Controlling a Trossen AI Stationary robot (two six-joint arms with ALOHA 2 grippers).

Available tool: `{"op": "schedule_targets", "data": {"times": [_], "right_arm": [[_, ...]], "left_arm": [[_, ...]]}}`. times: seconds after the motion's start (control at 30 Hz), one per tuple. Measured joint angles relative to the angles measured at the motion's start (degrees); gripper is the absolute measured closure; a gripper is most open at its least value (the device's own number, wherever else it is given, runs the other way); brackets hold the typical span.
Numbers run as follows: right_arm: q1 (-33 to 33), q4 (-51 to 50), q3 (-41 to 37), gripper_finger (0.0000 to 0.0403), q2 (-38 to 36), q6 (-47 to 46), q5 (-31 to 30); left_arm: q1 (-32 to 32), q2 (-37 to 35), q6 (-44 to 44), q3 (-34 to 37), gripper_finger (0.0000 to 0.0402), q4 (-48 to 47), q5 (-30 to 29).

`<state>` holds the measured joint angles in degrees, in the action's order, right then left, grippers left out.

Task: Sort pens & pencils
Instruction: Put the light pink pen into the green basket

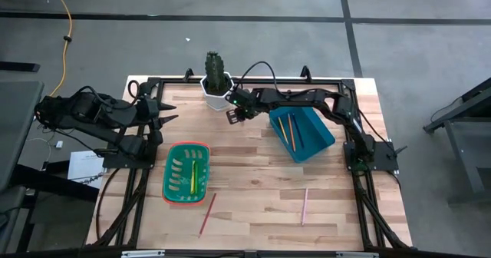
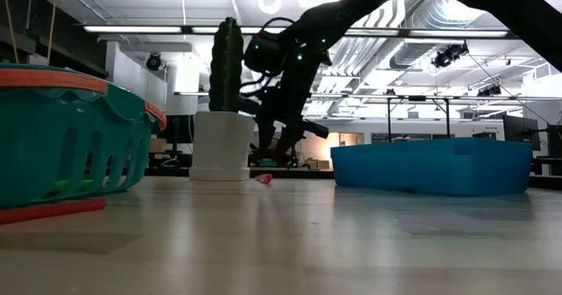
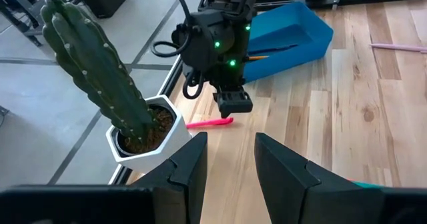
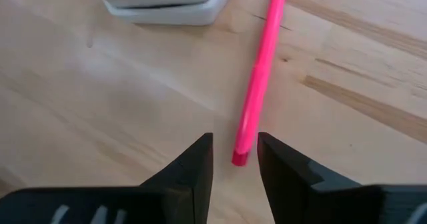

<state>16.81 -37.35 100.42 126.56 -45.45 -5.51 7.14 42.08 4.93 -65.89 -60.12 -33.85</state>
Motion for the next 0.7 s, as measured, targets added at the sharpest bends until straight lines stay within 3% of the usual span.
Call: {"op": "schedule_targets", "data": {"times": [0.7], "right_arm": [[0.5, 0.1, 0.0, 0.0293, 2.3, -1.0, 1.9]], "left_arm": [[0.0, 0.0, -0.2, 0.0, 0.0289, 0.0, 0.2]]}}
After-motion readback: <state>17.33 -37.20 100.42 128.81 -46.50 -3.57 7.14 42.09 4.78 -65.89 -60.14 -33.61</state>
